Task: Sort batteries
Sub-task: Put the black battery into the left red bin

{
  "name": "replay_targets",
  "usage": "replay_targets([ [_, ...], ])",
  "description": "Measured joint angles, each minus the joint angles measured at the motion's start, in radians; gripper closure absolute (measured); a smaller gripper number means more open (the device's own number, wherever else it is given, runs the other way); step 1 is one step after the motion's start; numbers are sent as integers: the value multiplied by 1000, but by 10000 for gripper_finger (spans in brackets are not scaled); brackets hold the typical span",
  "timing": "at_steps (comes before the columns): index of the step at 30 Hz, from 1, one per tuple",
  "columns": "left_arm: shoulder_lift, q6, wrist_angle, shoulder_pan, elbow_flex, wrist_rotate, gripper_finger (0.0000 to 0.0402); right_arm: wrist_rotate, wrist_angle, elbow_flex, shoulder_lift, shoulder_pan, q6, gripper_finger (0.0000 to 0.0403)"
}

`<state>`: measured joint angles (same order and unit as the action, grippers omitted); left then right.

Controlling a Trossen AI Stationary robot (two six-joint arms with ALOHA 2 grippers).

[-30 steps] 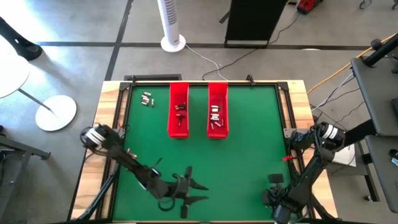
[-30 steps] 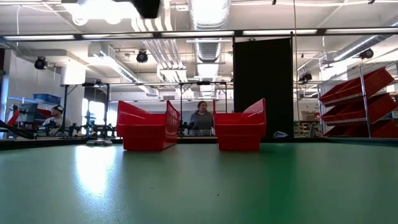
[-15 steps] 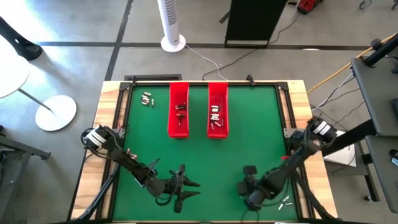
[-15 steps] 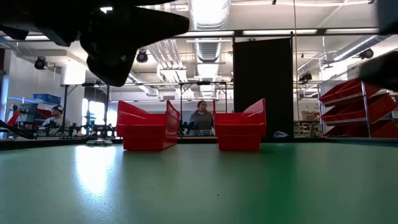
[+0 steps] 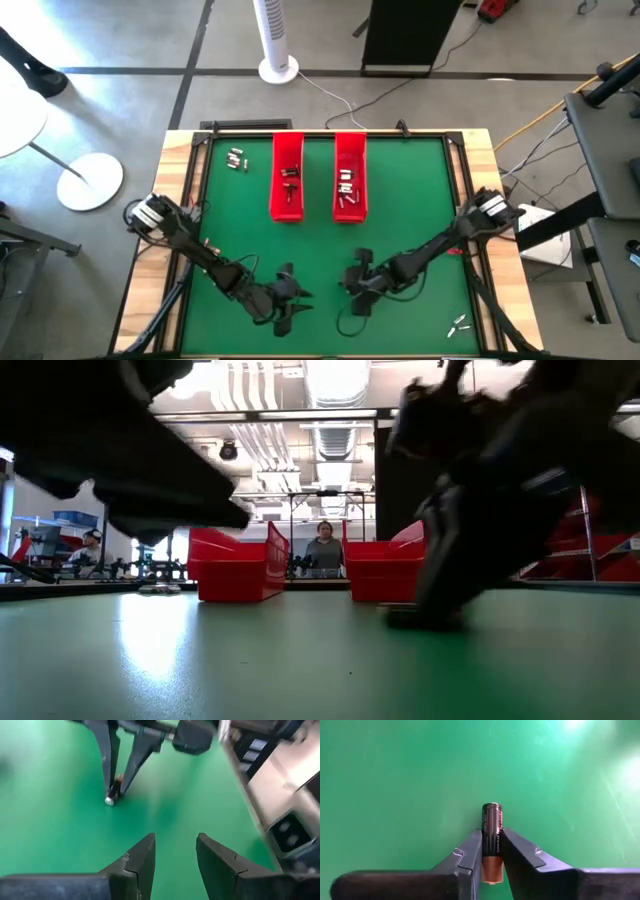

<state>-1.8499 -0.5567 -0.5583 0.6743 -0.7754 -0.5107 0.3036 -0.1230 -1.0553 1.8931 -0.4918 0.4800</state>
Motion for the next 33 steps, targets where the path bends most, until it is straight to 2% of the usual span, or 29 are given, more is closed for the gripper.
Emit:
replay_targets([
  [2, 30, -25, 64, 0, 4, 11, 279, 4, 77, 1, 22, 17, -29, 333],
  [6, 75, -22, 97, -19, 31, 130, 276, 18, 227, 2, 79, 41, -72, 320],
  [11, 101, 16, 112, -77, 92, 131, 260, 75, 375, 1, 159, 50, -69, 304],
  [14, 90, 26, 112, -126, 108, 158, 237, 89, 423, 1, 186, 50, -33, 291],
  [17, 62, 101, 112, -149, 93, 158, 208, 104, 447, 1, 191, 42, -23, 275],
  [21, 21, 204, 107, -152, 40, 160, 174, 121, 450, 2, 151, 23, -23, 253],
  [25, -5, 207, 119, -155, 1, 168, 153, 211, 428, 6, 80, -8, -69, 231],
  [33, -48, 210, 109, -191, -32, 188, 145, 353, 405, 27, -85, -104, -99, 193],
])
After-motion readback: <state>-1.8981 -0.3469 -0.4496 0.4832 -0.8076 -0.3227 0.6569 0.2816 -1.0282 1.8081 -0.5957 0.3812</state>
